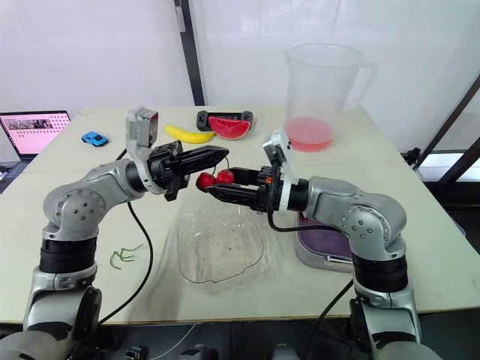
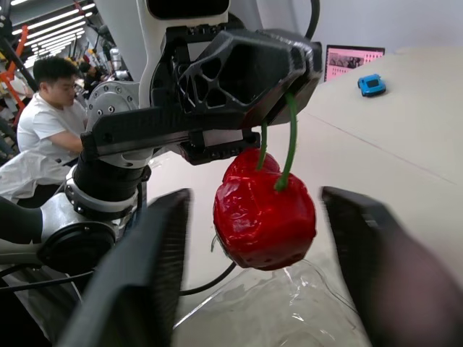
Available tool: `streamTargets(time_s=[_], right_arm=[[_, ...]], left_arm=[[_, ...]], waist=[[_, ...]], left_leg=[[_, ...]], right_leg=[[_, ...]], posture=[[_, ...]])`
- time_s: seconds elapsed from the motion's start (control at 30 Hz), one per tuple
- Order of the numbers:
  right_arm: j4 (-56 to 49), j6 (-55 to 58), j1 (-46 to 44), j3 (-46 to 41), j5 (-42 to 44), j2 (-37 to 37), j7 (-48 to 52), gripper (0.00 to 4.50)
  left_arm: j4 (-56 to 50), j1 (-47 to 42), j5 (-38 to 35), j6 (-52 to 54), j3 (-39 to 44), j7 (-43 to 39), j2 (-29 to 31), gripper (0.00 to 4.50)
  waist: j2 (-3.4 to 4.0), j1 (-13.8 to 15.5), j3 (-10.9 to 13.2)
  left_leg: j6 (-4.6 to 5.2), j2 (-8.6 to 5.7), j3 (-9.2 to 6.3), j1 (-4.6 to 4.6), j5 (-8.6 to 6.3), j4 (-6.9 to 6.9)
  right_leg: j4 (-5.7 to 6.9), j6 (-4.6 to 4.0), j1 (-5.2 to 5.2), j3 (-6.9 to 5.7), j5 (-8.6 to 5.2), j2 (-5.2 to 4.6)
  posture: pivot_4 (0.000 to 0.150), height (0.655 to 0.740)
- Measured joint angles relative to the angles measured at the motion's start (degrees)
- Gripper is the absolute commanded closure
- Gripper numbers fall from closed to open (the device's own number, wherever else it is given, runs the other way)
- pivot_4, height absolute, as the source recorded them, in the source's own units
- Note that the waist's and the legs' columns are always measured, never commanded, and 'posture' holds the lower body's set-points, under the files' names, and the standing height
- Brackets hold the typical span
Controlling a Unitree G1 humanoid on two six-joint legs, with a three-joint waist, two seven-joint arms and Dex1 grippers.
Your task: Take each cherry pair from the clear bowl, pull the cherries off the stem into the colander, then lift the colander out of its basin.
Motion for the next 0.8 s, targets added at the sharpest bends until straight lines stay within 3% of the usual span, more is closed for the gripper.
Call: streamTargets(time_s=[0.43, 0.47, 0.57, 0.8], right_arm=[[-0.2, 0.1, 0.6, -0.2, 2.9, -1.6, -1.1, 2.41], [-0.2, 0.1, 0.8, -0.2, 3.0, -1.7, -1.1, 2.91], [-0.2, 0.1, 1.0, -0.2, 3.7, -2.0, -1.1, 3.85], [-0.2, 0.0, 1.0, -0.1, 3.9, -3.7, -0.8, 3.85]], left_arm=[[-0.7, 0.6, -0.4, 0.1, 0.0, 0.0, 0.0, 4.50], [-0.7, 0.6, -0.4, 0.1, 0.0, 0.0, 0.0, 4.50], [-0.7, 0.6, -0.4, 0.1, 0.0, 0.0, 0.0, 4.50], [-0.6, 0.6, -0.2, 0.1, -0.1, 0.0, 0.0, 4.50]], waist=[[0.00, 0.0, 0.0], [0.00, 0.0, 0.0], [0.00, 0.0, 0.0], [0.00, 0.0, 0.0]], left_leg=[[0.02, 0.00, 0.00, 0.00, -0.01, 0.00], [0.02, 0.00, 0.00, 0.00, -0.01, 0.00], [0.03, 0.00, 0.00, 0.00, -0.02, 0.00], [0.04, 0.00, 0.00, 0.00, -0.02, 0.00]], right_leg=[[0.00, 0.00, 0.00, 0.00, 0.00, 0.00], [0.00, 0.00, 0.00, 0.00, 0.00, 0.00], [0.00, 0.00, 0.00, 0.00, 0.00, 0.00], [0.00, 0.00, 0.00, 0.00, 0.00, 0.00]], posture=[[0.150, 0.7400], [0.150, 0.7400], [0.150, 0.7400], [0.150, 0.7400]])
